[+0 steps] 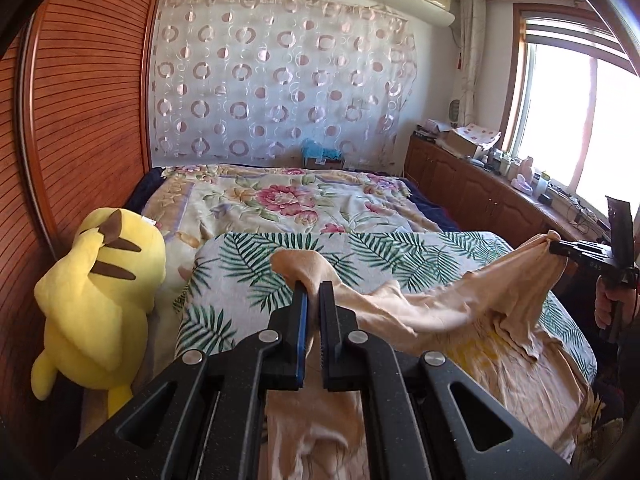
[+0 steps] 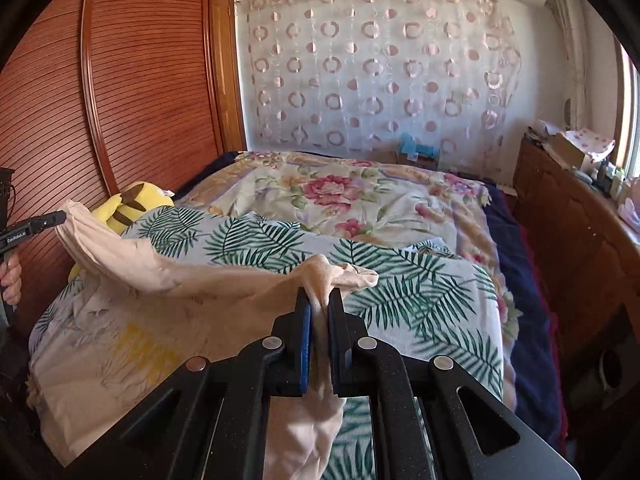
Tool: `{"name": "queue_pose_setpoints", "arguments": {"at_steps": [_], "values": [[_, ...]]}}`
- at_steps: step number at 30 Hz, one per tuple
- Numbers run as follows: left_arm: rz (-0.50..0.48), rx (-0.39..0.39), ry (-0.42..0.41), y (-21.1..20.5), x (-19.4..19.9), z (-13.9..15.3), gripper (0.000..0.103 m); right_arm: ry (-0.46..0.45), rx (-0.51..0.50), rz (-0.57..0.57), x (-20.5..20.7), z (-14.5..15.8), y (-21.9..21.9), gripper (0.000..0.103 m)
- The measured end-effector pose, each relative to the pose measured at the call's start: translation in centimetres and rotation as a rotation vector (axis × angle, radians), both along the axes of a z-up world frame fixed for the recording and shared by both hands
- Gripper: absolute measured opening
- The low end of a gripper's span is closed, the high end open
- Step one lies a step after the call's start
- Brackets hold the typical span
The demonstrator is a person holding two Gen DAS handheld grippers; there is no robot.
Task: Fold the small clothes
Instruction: 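Grasp the hem with the left gripper while the right gripper grasps the hem too, lifting it, then lift the peach shirt hem with both grippers and carry it toward the collar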
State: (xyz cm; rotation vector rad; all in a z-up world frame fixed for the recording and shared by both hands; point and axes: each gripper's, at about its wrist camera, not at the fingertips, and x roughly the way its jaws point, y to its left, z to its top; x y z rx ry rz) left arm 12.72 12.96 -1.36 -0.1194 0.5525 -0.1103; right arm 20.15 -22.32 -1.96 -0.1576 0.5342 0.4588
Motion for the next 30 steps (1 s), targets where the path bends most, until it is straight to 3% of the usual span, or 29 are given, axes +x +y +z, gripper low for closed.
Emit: {"name": "queue_pose_setpoints", "arguments": {"at_steps": [9,18,20,24,30], "values": [[0.003,0.003,-0.044,0.9,-8.2,0.0,0.006,-0.026,-0.005,-0.027,-8.8,1.1,-1.9,0.007],[0.001,-0.08,0.072,1.9,-14.2,-4.6,0.006,0.059,0.029,-0.021,-17.3,-1.0,-4.3,0.007],[-0.014,-0.067,0.114,1.6,-14.2,-5.9,0.006,0.094,0.028,-0.038,-18.1,-2.4,-4.9,0.007],[-0.011,0.055,0.188,0.3,-13.3,-8.3,0.006,0.18,0.007,-0.069,-18.1,-5.1,-5.2,0.007],[-0.024,0.057,0.206,-0.1,-13.3,-9.3,0.006,0.225,-0.005,-0.095,-17.1,-6.6,-5.7,0.007]]}}
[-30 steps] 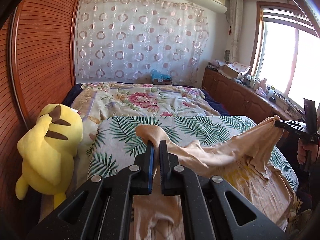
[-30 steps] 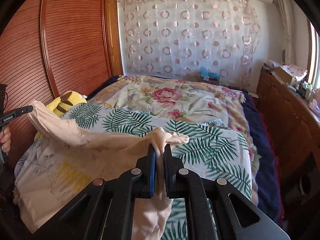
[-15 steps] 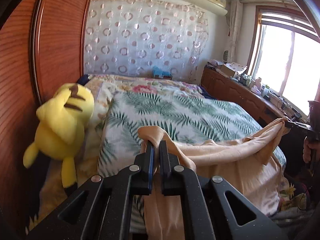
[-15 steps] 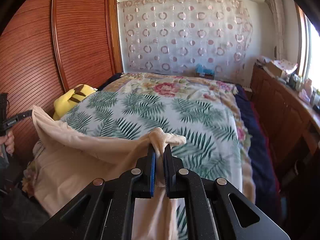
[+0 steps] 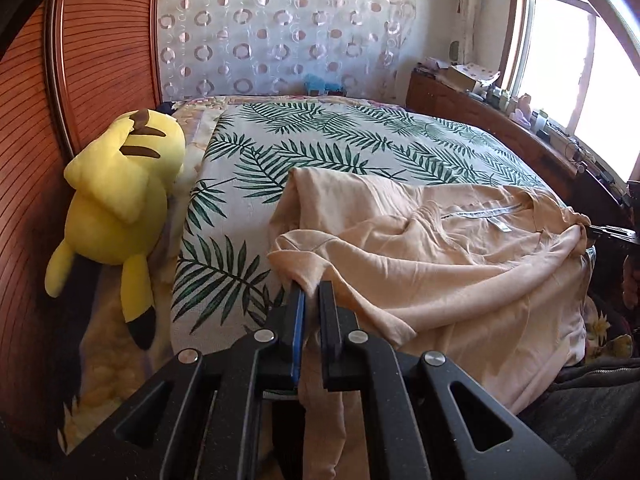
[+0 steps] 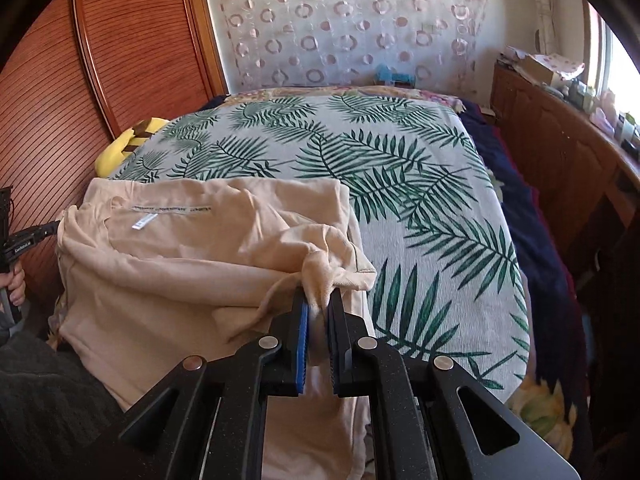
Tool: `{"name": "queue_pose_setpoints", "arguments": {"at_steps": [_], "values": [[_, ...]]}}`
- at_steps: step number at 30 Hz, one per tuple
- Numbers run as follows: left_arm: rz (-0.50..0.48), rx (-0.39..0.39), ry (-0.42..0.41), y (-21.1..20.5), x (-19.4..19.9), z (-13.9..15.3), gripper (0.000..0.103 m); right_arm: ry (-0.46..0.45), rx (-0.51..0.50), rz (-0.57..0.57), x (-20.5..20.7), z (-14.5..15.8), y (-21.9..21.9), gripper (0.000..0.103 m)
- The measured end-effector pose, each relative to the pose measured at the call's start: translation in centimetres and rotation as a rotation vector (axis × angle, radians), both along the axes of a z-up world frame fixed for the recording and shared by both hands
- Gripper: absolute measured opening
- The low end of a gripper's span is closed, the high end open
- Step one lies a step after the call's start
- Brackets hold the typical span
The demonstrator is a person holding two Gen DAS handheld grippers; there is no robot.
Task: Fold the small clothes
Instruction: 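Lift the peach shirt hem with both grippers and carry it toward the collar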
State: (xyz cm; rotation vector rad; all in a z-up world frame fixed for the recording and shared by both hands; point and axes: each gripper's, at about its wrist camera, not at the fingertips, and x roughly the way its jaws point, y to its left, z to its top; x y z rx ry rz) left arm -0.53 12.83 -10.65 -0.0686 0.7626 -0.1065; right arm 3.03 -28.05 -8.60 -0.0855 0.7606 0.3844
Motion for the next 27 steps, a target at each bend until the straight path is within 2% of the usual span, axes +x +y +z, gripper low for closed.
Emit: {"name": "queue_pose_setpoints", "arguments": {"at_steps": [2,4,7,8,10,11,13,14,15,17,19,23,25,27], "values": [[-0.002,0.009,0.0,0.0,-0.3,0.1,0.007,0.0,-0.004,0.004,-0.1,0.1,-0.1,0.007],[0.001,0.013,-0.01,0.1,-0.4,0.6,0.014,-0.004,-0.018,0.005,-0.4,0.3,0.1,0.009],[0.012,0.003,-0.045,0.4,-0.6,1.7,0.017,-0.015,-0.037,0.001,-0.6,0.7,0.1,0.013],[0.011,-0.002,-0.055,0.5,-0.7,2.1,0.02,-0.021,-0.041,0.005,-0.6,0.6,0.2,0.013],[0.008,-0.004,-0.075,0.6,-0.7,2.7,0.03,-0.034,-0.044,0.006,-0.8,0.8,0.4,0.013],[0.004,-0.002,-0.082,0.5,-0.6,3.0,0.04,-0.041,-0.043,0.005,-1.0,1.3,0.3,0.014],[-0.004,0.006,-0.093,0.5,-0.1,3.4,0.049,-0.063,-0.054,0.009,-1.3,2.0,0.0,0.021],[-0.005,0.008,-0.095,0.5,0.2,3.6,0.057,-0.08,-0.064,0.009,-1.4,2.3,-0.2,0.023],[-0.008,0.004,-0.094,0.5,0.7,3.7,0.07,-0.096,-0.071,0.006,-1.5,2.8,-0.4,0.028],[-0.021,-0.011,-0.092,0.5,1.6,3.6,0.081,-0.117,-0.072,-0.004,-1.5,3.9,-1.0,0.037],[-0.033,-0.018,-0.074,0.3,2.9,3.4,0.081,-0.146,-0.077,-0.013,-1.3,4.7,-1.5,0.042],[-0.029,0.01,-0.044,-0.2,5.5,2.9,0.081,-0.152,-0.068,-0.009,0.4,5.0,-1.6,0.045],[-0.021,0.013,-0.022,-0.2,6.8,2.7,0.081,-0.13,-0.049,-0.003,1.9,4.4,-1.5,0.059],[-0.035,0.004,-0.012,-0.2,7.9,2.6,0.081,-0.115,-0.046,0.001,3.6,3.9,-1.0,0.063]]}}
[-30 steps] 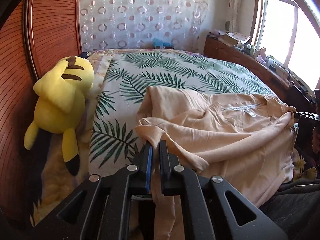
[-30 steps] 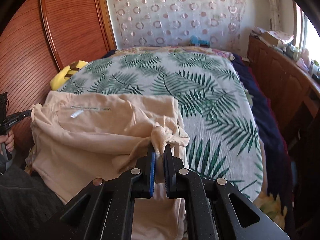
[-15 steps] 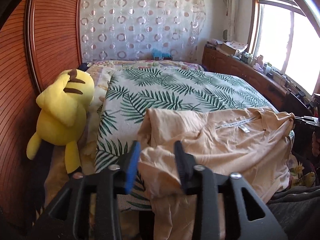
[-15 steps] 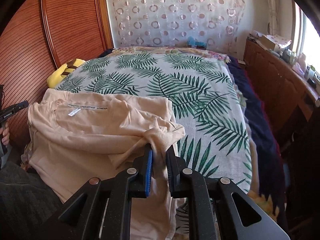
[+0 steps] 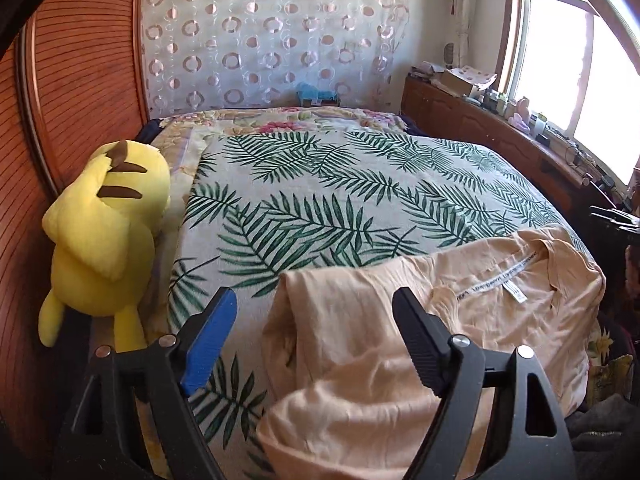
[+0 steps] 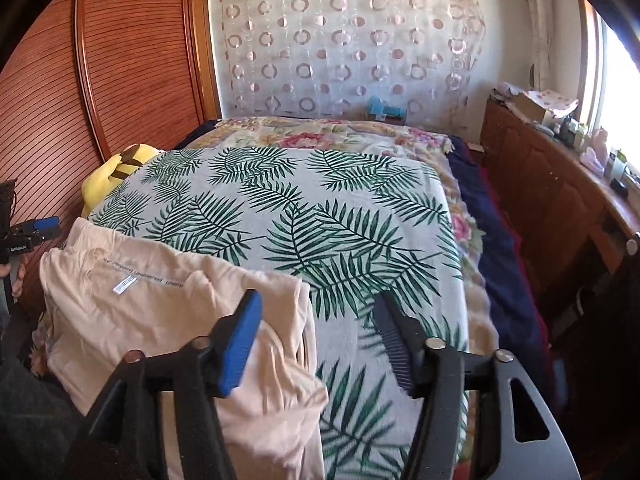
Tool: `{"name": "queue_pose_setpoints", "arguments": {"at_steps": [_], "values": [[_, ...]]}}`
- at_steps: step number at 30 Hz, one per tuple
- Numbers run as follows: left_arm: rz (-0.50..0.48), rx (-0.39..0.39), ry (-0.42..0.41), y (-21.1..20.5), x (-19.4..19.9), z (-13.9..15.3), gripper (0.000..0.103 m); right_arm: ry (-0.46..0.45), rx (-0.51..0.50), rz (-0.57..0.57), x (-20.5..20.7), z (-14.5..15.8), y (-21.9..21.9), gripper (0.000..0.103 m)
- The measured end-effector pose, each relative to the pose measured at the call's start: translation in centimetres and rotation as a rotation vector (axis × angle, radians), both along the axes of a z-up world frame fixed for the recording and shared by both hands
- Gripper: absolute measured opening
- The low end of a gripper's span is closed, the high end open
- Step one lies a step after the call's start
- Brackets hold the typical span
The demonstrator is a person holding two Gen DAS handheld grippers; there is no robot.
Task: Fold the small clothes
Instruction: 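Lift the peach shirt hem with both grippers and carry it toward the collar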
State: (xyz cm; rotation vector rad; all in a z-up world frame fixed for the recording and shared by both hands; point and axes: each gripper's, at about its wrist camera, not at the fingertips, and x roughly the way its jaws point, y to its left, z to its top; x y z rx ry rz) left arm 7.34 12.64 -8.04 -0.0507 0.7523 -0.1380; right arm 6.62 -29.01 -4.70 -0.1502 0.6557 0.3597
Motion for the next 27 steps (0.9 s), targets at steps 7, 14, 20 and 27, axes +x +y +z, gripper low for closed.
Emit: {"name": "queue_pose_setpoints", "arguments": {"at_steps": [7,14,20,27], "values": [[-0.007,-0.022,0.088,1.1,3.4,-1.6,0.081,0.109,-0.016,0.05,5.0,-2.8,2.4,0.063],[-0.023,-0.059,0.151,1.9,4.3,-3.4,0.057,0.178,-0.065,0.069,7.4,-4.6,4.3,0.063],[-0.071,-0.102,0.18,1.8,4.6,-4.0,0.043,0.185,-0.065,0.074,7.7,-5.6,4.4,0.062],[-0.067,-0.124,0.129,1.2,3.3,-2.3,0.009,0.208,-0.037,0.148,6.8,-5.9,5.1,0.017]]}}
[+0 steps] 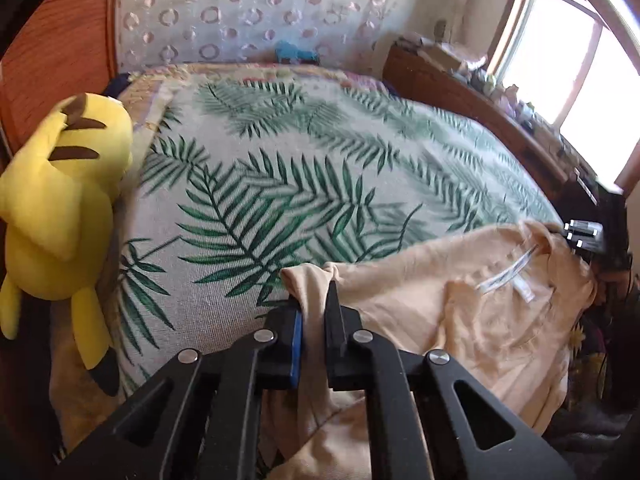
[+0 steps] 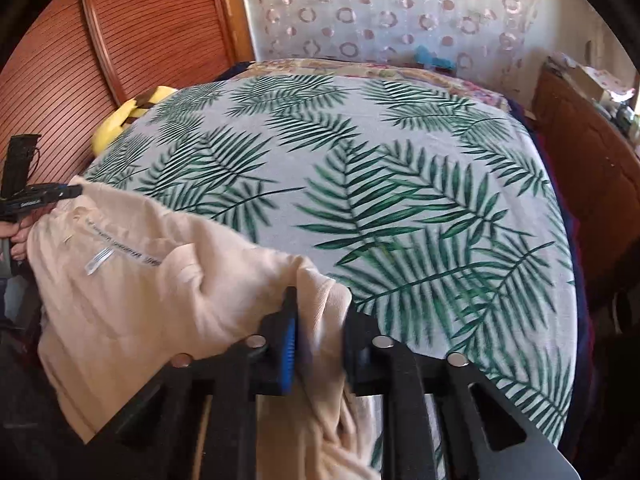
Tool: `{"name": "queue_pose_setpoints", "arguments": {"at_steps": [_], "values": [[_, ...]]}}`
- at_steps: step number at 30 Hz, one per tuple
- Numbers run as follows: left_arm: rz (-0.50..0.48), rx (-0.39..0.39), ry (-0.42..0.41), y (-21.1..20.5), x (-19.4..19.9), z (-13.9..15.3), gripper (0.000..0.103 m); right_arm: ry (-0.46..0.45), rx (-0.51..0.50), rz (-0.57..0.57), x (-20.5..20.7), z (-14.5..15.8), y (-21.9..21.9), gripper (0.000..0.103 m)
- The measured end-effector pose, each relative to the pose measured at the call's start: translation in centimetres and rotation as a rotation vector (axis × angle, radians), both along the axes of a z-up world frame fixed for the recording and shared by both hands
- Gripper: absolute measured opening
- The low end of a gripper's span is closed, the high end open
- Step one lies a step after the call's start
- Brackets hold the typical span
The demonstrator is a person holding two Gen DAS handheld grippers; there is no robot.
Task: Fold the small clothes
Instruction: 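Lift the peach shirt hem with both grippers and carry it toward the collar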
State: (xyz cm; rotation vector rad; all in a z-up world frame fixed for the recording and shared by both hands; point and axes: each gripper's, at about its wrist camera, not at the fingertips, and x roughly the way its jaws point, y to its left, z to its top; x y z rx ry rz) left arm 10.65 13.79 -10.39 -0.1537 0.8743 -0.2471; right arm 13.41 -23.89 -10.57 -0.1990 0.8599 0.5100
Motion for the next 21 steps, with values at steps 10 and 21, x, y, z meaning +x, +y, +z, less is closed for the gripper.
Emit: {"name": "queue_pose_setpoints", "arguments": {"at_steps": [10,21], "values": [[-0.029,-0.044,-0.292,-1.8,-6.4,11.0,0.009,-0.195,0.081,-0.052,-6.2,8.6,-3.0,0.012],[0.018,-0.058,-0.629,-1.8,-12.5,22.8,0.008,-0.48,0.117,-0.028,-15.2,20.4,-5.1,0.011]]}}
